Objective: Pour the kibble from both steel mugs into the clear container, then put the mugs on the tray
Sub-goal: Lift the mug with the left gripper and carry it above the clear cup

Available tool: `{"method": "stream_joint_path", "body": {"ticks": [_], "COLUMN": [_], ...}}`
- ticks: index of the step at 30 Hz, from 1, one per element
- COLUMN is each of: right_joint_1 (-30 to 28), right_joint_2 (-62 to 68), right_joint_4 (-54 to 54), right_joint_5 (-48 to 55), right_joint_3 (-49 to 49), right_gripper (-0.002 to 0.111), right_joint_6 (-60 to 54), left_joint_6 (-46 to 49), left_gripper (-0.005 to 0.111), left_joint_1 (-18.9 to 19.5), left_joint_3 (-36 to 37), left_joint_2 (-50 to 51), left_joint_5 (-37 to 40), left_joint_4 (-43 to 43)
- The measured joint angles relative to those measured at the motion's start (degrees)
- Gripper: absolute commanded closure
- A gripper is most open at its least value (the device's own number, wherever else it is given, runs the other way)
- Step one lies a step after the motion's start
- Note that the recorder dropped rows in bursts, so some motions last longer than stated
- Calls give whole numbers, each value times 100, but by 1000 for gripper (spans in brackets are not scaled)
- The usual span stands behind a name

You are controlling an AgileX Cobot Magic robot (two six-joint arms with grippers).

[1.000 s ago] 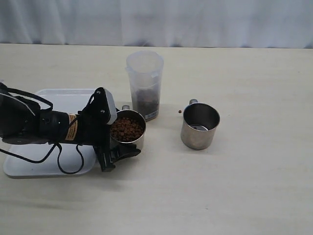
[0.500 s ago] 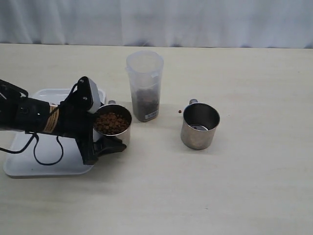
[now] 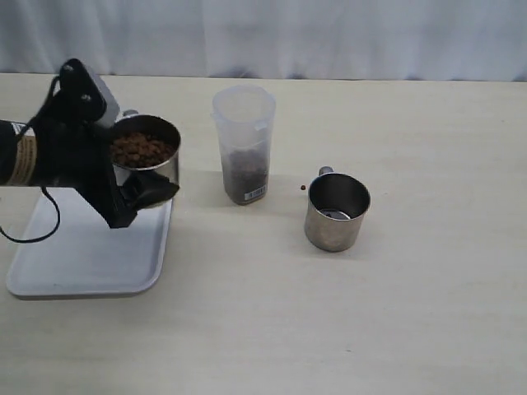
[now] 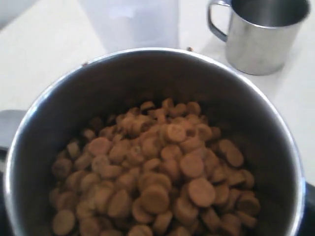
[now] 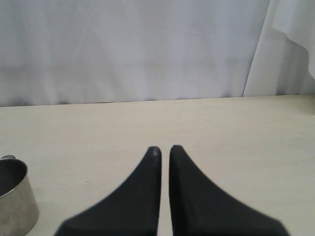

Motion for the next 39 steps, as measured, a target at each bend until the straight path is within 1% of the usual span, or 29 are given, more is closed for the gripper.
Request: {"method": "stream_joint_path", "body": {"ticks": [3, 4, 5, 7, 9, 13, 20, 26, 31, 39], "right_joint_1": [0, 0, 0, 0, 0, 0, 0, 0, 0, 0], "right_joint_2": [0, 0, 0, 0, 0, 0, 0, 0, 0, 0], "right_joint_4": [0, 0, 0, 0, 0, 0, 0, 0, 0, 0], "right_joint_5": [0, 0, 0, 0, 0, 0, 0, 0, 0, 0], "right_joint_3": [0, 0, 0, 0, 0, 0, 0, 0, 0, 0], "right_gripper": [104, 104, 104, 104, 104, 104, 104, 104, 104, 104], "right_joint_6": [0, 0, 0, 0, 0, 0, 0, 0, 0, 0], "left_joint_6": [-48, 56, 172, 697, 1008, 1148, 1187, 1197, 1197, 1197], "left_gripper": [107, 107, 107, 107, 107, 107, 107, 107, 107, 107], "left_joint_1": [-13, -108, -179, -520, -751, -1029, -1273, -1755, -2060, -2133], "left_joint_3": [22, 22, 22, -111, -422, -941, -1492, -1983, -2240, -2694], "left_joint_2": [-530, -668, -696, -685, -586, -203, 154, 470, 768, 1047], "left_joint_5": [590, 923, 1082, 1588, 1878, 2454, 3006, 3822, 4277, 4609], "left_joint_4": [-257, -427, -550, -1076, -1320, -1426, -1404, -1014, -633, -350]}}
